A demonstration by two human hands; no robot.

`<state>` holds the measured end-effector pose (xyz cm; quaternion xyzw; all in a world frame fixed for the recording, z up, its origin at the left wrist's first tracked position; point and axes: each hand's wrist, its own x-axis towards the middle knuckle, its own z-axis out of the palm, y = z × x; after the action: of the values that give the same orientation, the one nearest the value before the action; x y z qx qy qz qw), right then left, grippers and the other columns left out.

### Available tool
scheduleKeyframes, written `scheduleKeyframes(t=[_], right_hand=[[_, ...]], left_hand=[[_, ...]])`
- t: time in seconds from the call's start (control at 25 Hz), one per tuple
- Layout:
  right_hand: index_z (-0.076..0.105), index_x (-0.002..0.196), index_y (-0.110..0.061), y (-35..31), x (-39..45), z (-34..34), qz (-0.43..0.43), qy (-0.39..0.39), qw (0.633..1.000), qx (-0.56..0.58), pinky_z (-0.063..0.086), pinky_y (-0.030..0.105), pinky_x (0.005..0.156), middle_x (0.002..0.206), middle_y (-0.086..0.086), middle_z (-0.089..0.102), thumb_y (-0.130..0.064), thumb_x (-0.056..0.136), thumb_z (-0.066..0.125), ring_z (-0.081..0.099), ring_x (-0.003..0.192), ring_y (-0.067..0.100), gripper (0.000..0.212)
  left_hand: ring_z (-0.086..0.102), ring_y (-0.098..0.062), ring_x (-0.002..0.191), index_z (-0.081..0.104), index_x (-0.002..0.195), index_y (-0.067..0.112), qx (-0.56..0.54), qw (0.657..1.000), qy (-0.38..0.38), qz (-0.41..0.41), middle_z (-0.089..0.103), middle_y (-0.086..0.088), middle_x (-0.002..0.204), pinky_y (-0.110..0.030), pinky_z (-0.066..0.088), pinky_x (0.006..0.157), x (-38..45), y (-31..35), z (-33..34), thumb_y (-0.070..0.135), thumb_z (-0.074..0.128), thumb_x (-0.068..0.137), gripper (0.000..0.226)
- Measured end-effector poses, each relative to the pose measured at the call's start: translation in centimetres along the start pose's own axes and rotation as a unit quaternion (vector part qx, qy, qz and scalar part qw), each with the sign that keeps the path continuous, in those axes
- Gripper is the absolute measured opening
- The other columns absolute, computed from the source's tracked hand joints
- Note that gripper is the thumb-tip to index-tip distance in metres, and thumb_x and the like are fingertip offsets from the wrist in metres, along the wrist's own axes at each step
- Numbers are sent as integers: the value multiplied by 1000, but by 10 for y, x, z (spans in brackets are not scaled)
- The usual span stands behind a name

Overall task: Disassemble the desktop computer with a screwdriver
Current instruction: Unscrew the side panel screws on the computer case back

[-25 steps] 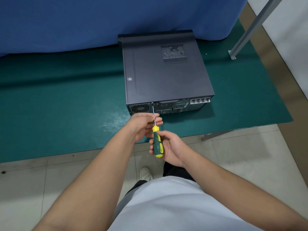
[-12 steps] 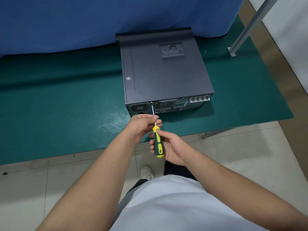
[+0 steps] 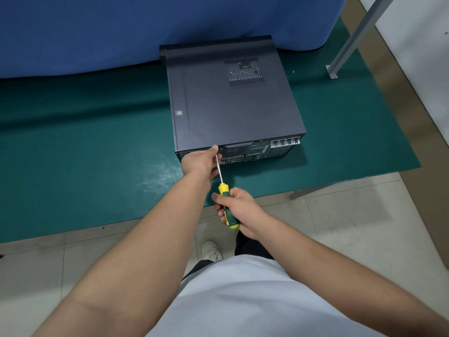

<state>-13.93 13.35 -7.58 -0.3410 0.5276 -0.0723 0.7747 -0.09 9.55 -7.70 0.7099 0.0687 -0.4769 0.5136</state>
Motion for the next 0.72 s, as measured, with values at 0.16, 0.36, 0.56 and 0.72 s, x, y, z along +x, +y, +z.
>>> scheduleKeyframes(t=[0.16, 0.36, 0.56, 0.72], right_hand=[[62, 99, -4, -4, -2, -1, 17, -26, 998, 48, 49, 32, 60, 77, 14, 64, -16, 104, 48, 57, 62, 21, 19], [54, 102, -7, 0, -1, -3, -13, -13, 1000, -6, 56, 40, 69, 85, 14, 66, -14, 102, 59, 64, 71, 24, 9], [46, 108, -9, 4, 0, -1, -41, 28, 999, 11, 52, 32, 56, 84, 14, 61, -13, 96, 71, 59, 61, 17, 28], [46, 107, -9, 7, -1, -1, -47, 39, 998, 2, 52, 30, 55, 81, 12, 60, -10, 96, 69, 58, 59, 15, 26]], left_hand=[[76, -17, 79, 70, 84, 13, -14, 999, 39, 22, 78, -5, 86, -34, 61, 76, 0, -3, 10, 21, 78, 91, 14], [75, -13, 71, 67, 83, 17, -14, 999, 42, 26, 76, 0, 71, -30, 60, 69, -3, -4, 11, 21, 70, 97, 15], [77, -16, 87, 73, 99, 14, -30, 999, -8, -18, 80, -2, 85, -31, 62, 73, -5, -2, 6, 22, 60, 102, 15], [77, -17, 88, 73, 101, 13, -41, 999, -23, -14, 80, -3, 89, -32, 62, 75, -11, -2, -1, 20, 60, 101, 15]])
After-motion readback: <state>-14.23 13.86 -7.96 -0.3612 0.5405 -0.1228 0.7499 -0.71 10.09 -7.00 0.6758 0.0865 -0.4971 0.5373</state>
